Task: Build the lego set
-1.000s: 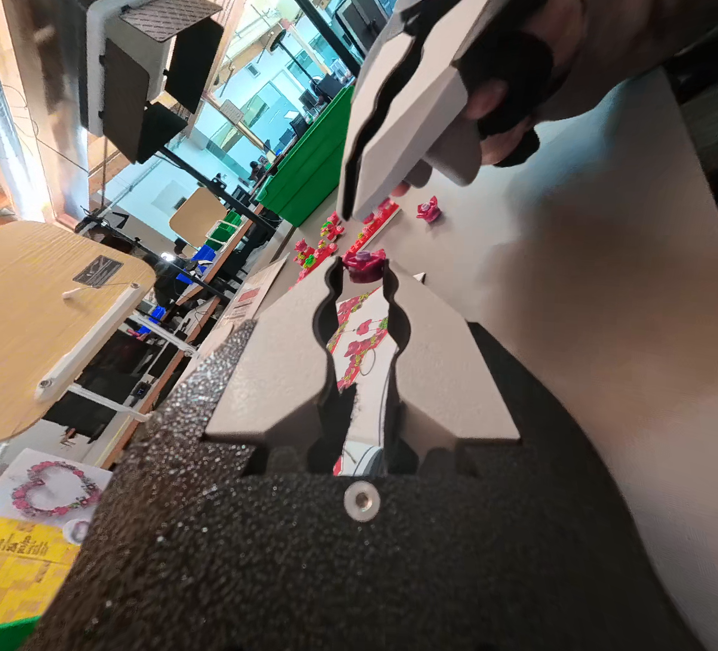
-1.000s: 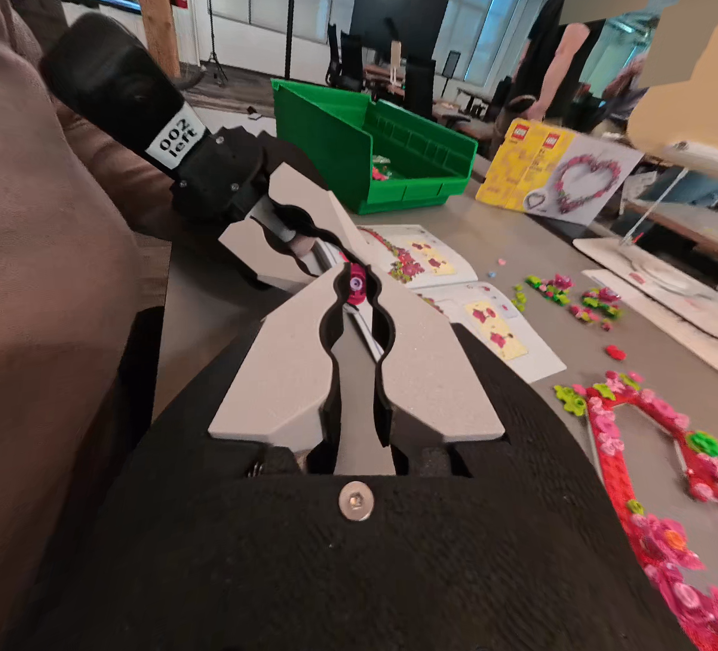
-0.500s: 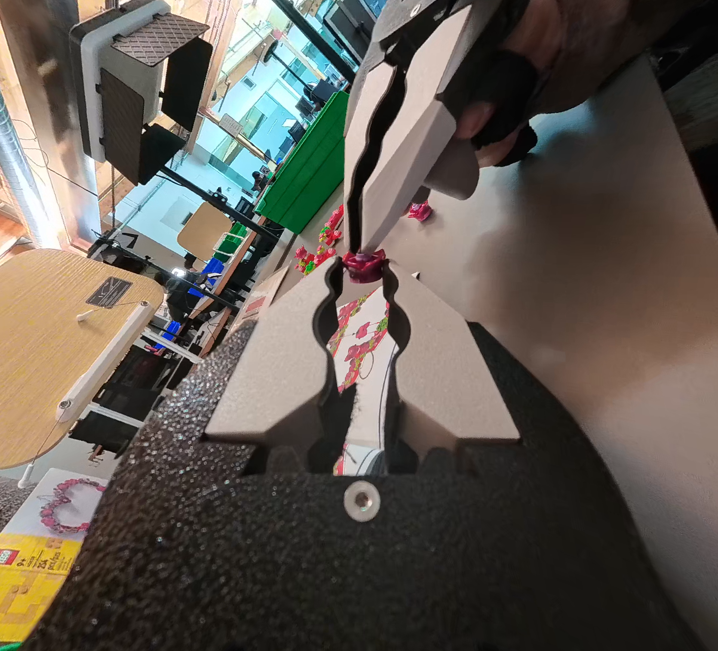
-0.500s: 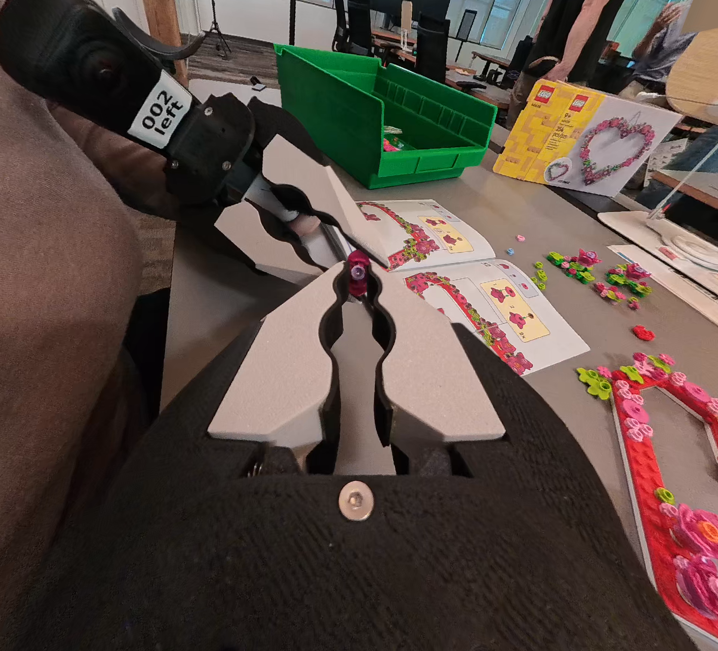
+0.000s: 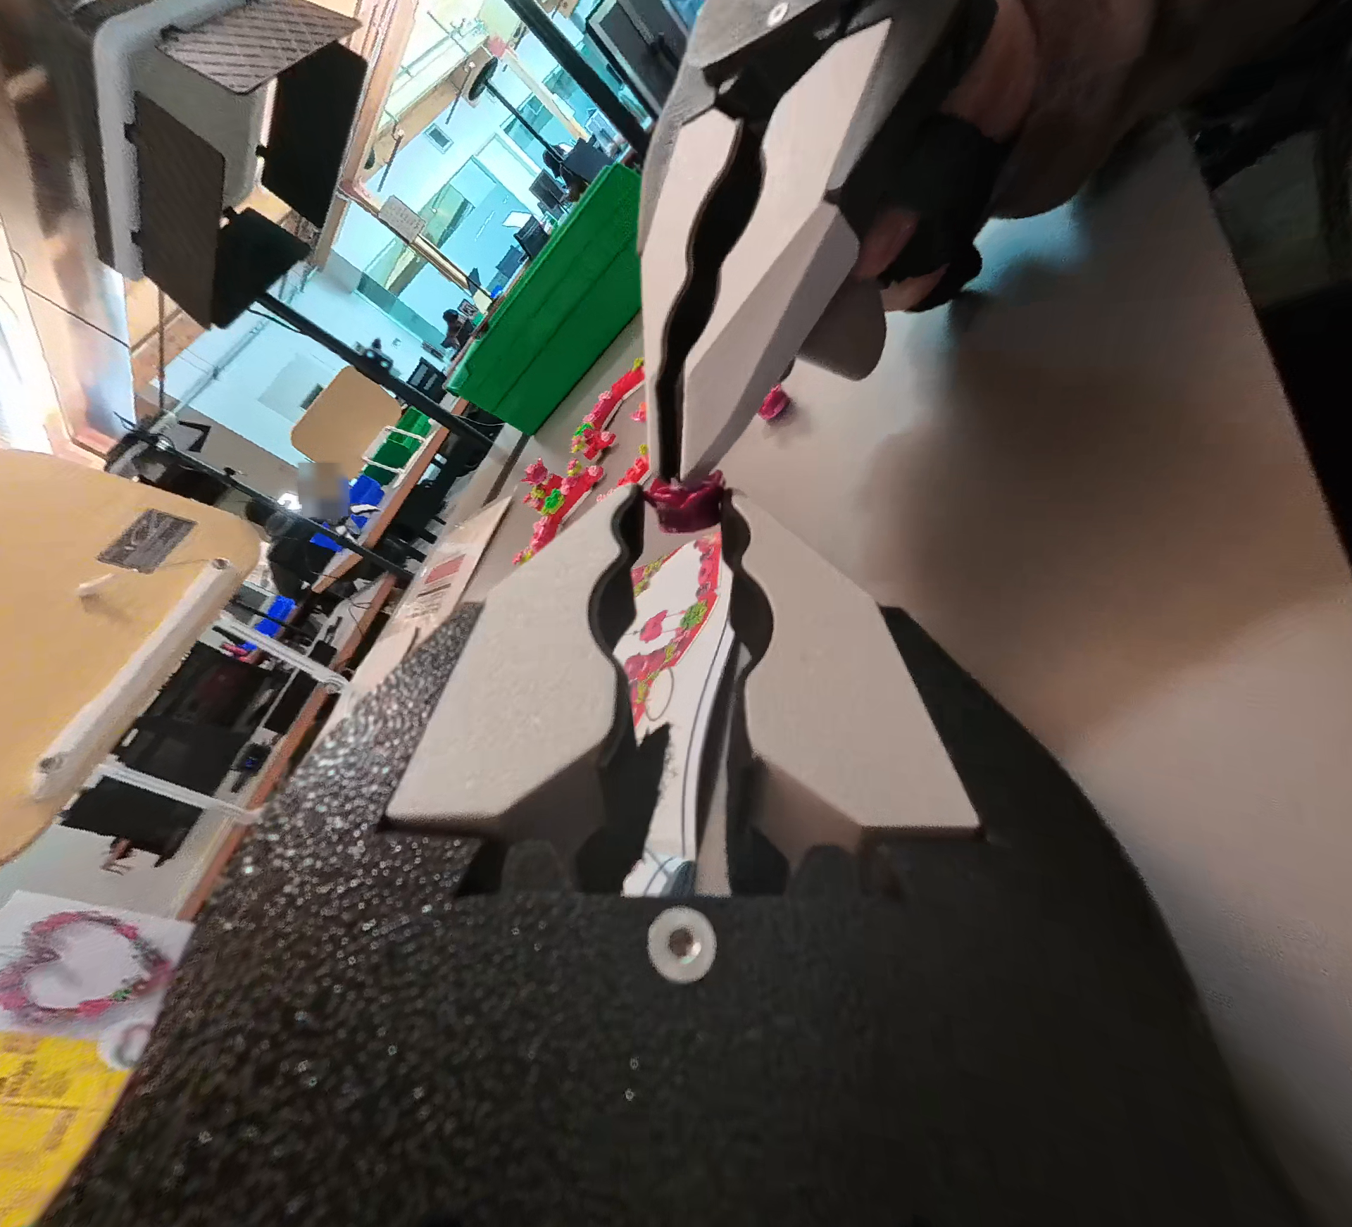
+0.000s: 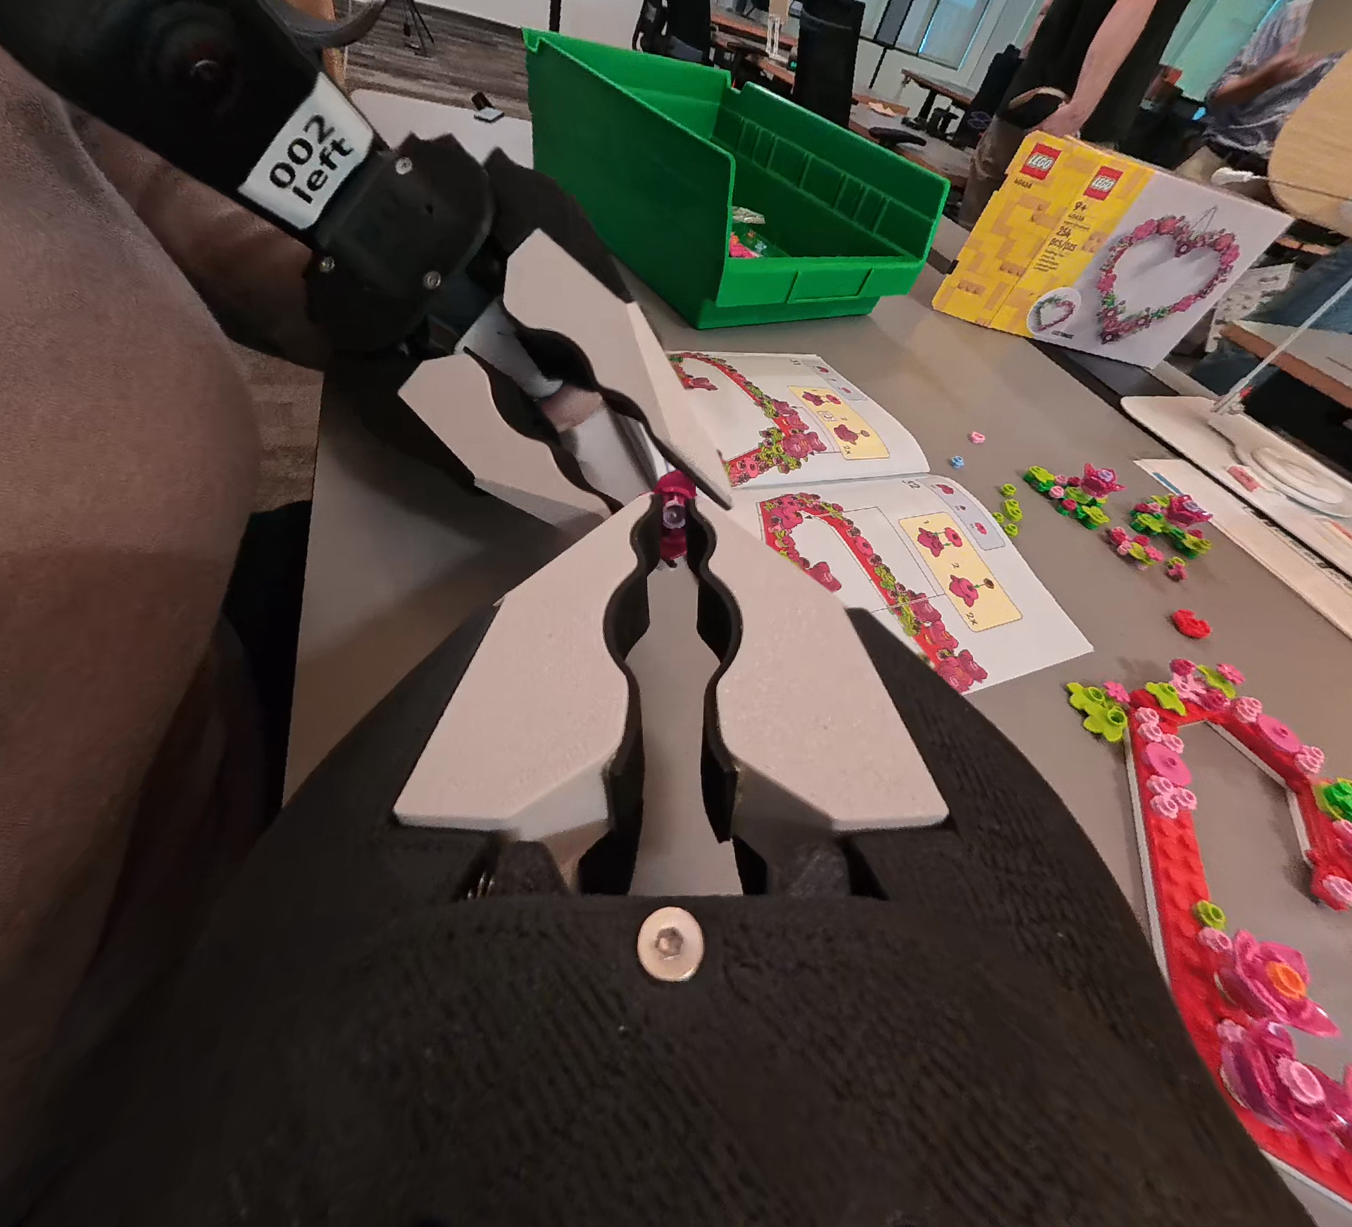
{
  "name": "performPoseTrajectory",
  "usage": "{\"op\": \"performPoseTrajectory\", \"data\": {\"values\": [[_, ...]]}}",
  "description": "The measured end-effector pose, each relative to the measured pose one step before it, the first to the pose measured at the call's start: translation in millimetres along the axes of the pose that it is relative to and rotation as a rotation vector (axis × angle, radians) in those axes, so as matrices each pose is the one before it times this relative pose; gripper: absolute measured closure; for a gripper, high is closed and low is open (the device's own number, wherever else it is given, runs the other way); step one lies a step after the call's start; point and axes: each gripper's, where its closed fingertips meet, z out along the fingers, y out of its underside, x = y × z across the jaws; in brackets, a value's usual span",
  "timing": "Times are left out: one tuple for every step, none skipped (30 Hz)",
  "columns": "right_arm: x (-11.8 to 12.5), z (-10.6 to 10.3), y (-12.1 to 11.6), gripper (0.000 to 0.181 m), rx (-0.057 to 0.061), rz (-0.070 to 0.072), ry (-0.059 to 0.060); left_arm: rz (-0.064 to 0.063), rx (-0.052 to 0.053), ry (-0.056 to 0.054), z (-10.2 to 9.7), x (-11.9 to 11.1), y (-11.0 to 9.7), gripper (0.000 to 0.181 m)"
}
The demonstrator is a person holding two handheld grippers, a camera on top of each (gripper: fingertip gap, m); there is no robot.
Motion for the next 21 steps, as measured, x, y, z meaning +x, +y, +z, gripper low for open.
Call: {"op": "performPoseTrajectory", "data": {"values": [[1.21,-0.69,-1.15,0.177,0.0092,-0.0012,0.0069,-0.0142,-0.0009,-0.0106,0.03,-2.24,0.33,0.163],[2.09,-1.07,-1.43,0.177,0.0123,-0.0049,0.0130,-0.0090,0.0010,-0.0171,-0.39,-3.33,0.22,0.163],[2.37,-1.33,-1.48,0.178,0.0122,-0.0077,0.0158,-0.0169,0.0058,-0.0095,-0.65,-2.53,-0.45,0.163],[2.19,-1.17,-1.30,0.177,0.0113,-0.0098,0.0156,-0.0278,0.0087,-0.0007,-0.59,-1.41,-1.23,0.163],[2.00,-1.11,-1.55,0.177,0.0119,-0.0122,0.0159,-0.0310,0.0074,-0.0035,-0.44,-2.04,-1.02,0.161],[1.60,-1.18,-1.92,0.178,0.0138,-0.0166,0.0157,-0.0298,0.0040,-0.0053,-0.15,-2.37,-0.59,0.160],[1.38,-1.25,-2.16,0.178,0.0143,-0.0246,0.0168,-0.0359,0.0051,0.0025,-0.27,-1.33,-0.75,0.158],[2.01,-1.32,-1.94,0.178,0.0130,-0.0383,0.0231,-0.0402,0.0107,0.0086,-0.46,-0.78,-1.99,0.158],[2.47,-1.55,-1.42,0.178,0.0113,-0.0560,0.0287,-0.0467,0.0173,0.0048,-0.91,-1.69,-3.11,0.157],[2.20,-1.63,-0.75,0.178,0.0084,-0.0711,0.0299,-0.0542,0.0250,0.0086,-1.35,-1.29,-4.45,0.157],[1.87,-1.62,-0.15,0.178,0.0035,-0.0762,0.0288,-0.0557,0.0224,0.0079,-1.35,-1.29,-3.89,0.157],[0.54,-1.38,-0.04,0.178,0.0015,-0.0759,0.0215,-0.0555,0.0145,0.0095,-0.80,-0.80,-2.84,0.158],[-0.55,-1.35,-0.72,0.177,0.0041,-0.0776,0.0163,-0.0563,0.0109,0.0125,-0.43,-0.25,-2.05,0.158],[-0.56,-1.30,-0.92,0.177,0.0041,-0.0751,0.0190,-0.0470,0.0098,0.0119,-0.19,0.22,-2.15,0.158],[-1.07,-0.95,-1.35,0.177,0.0035,-0.0645,0.0141,-0.0370,0.0057,0.0135,0.00,0.94,-1.46,0.158],[-1.63,-0.80,-2.03,0.178,0.0081,-0.0495,0.0075,-0.0266,-0.0003,0.0139,0.31,1.61,-0.50,0.158],[-0.89,-0.62,-2.20,0.178,0.0082,-0.0371,0.0098,-0.0220,-0.0045,0.0110,0.59,1.83,0.15,0.158],[-0.21,-0.42,-1.33,0.178,0.0033,-0.0325,0.0114,-0.0206,-0.0044,0.0120,0.61,2.32,0.02,0.159],[-0.67,-0.23,-1.09,0.178,0.0021,-0.0313,0.0069,-0.0169,-0.0024,0.0076,0.71,2.09,-0.16,0.159],[-0.91,-0.15,-0.78,0.178,0.0015,-0.0292,0.0046,-0.0113,-0.0034,0.0025,0.54,1.30,0.14,0.161],[-0.74,-0.01,-0.45,0.178,-0.0008,-0.0256,0.0047,-0.0049,-0.0061,-0.0006,0.59,0.62,0.59,0.163]]}}
